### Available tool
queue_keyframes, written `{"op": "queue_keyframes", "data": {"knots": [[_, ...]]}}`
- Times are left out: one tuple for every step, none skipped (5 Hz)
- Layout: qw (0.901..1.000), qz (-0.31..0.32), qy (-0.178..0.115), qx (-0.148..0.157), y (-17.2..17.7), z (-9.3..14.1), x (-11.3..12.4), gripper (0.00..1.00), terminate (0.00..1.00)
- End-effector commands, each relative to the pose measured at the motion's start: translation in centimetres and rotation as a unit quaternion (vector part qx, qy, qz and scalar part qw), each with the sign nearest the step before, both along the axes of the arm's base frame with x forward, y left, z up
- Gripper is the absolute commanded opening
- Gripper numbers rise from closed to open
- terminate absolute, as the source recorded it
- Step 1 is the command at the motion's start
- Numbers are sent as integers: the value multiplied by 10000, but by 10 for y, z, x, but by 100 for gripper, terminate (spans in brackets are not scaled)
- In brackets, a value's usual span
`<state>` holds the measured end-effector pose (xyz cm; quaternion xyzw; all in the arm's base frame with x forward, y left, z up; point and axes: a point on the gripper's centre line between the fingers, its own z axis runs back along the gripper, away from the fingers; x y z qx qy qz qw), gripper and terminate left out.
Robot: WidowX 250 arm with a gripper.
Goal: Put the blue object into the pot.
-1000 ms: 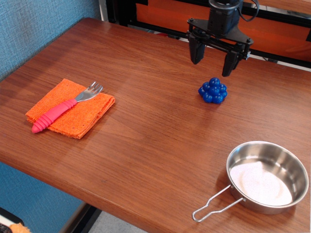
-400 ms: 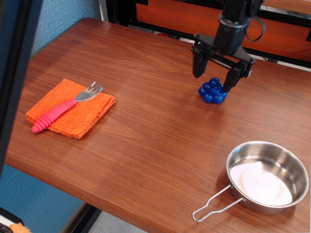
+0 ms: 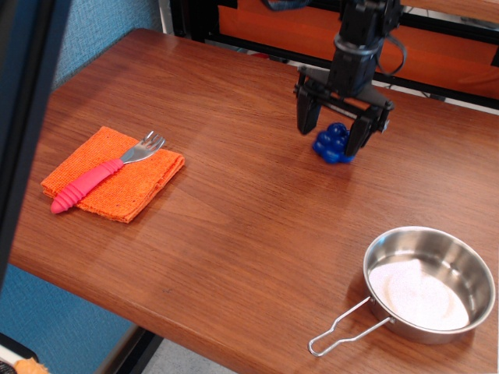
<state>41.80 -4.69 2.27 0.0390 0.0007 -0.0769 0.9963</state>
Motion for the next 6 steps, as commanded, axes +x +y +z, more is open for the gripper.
{"op": "queue_keyframes", "data": {"knots": [[9989,-40,-394,-236,-4,21,-1,100,0],[9984,11,-505,-234,-5,28,-3,0,0],[9984,89,-542,-108,-2,45,-6,0,0],[9975,152,-689,-6,-7,66,-14,0,0],[9968,103,-785,142,-24,82,-34,0,0],[9964,78,-840,40,-45,88,-62,0,0]]}}
